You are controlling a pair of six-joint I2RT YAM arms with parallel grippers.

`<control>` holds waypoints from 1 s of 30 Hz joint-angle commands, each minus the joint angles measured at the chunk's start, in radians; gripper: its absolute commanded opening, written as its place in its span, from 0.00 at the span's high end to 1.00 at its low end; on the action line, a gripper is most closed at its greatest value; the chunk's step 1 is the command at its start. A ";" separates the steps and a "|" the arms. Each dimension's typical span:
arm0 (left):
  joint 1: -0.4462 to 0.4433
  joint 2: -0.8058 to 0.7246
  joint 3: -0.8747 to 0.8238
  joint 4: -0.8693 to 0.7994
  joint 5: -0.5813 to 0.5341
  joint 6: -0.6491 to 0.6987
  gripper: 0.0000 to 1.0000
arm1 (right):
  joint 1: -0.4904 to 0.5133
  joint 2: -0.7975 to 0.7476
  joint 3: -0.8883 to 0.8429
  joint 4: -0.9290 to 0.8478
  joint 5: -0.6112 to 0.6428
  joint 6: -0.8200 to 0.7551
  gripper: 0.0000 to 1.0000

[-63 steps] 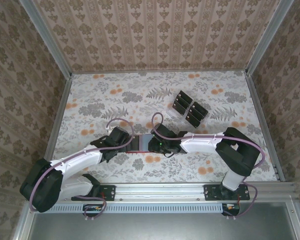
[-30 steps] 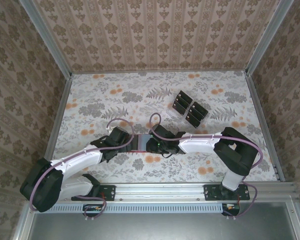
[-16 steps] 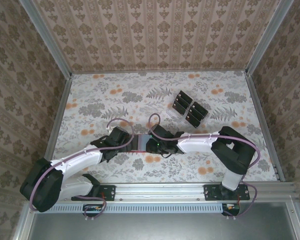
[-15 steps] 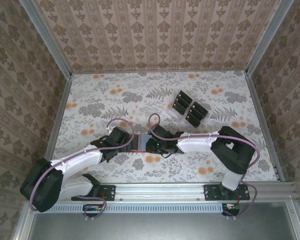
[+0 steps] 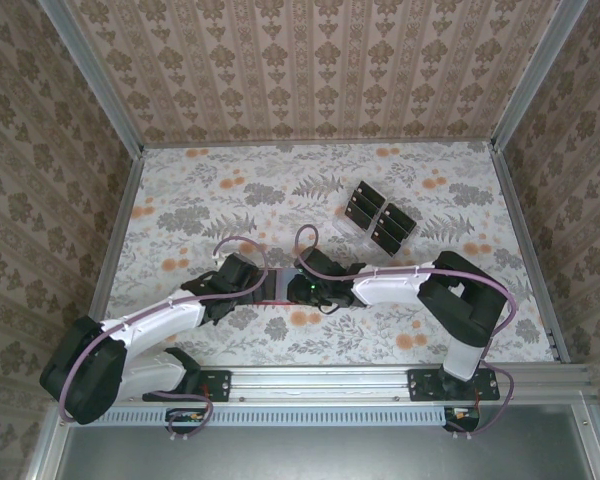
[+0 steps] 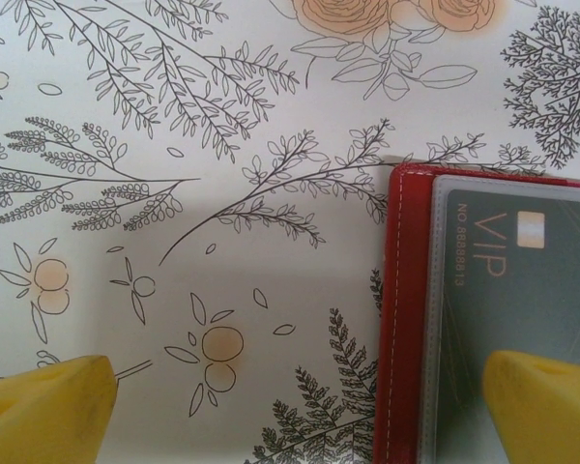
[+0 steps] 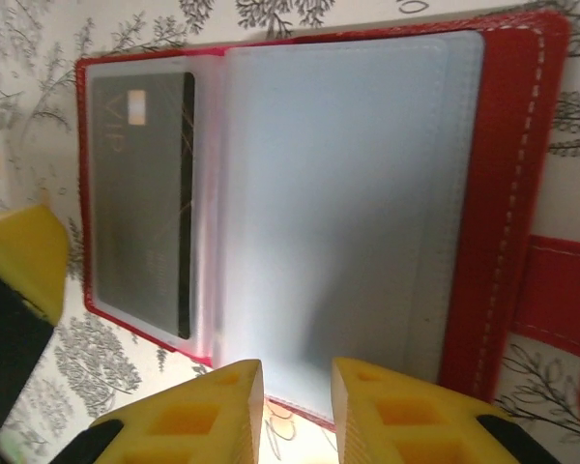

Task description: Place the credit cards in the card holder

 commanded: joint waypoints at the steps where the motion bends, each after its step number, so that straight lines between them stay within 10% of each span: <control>1: 0.006 0.001 -0.016 0.010 0.001 -0.008 0.00 | -0.014 0.017 -0.037 0.107 -0.047 0.049 0.74; 30: 0.000 0.020 0.003 0.011 0.013 0.014 0.00 | -0.068 0.010 0.204 -0.278 0.022 -0.223 0.73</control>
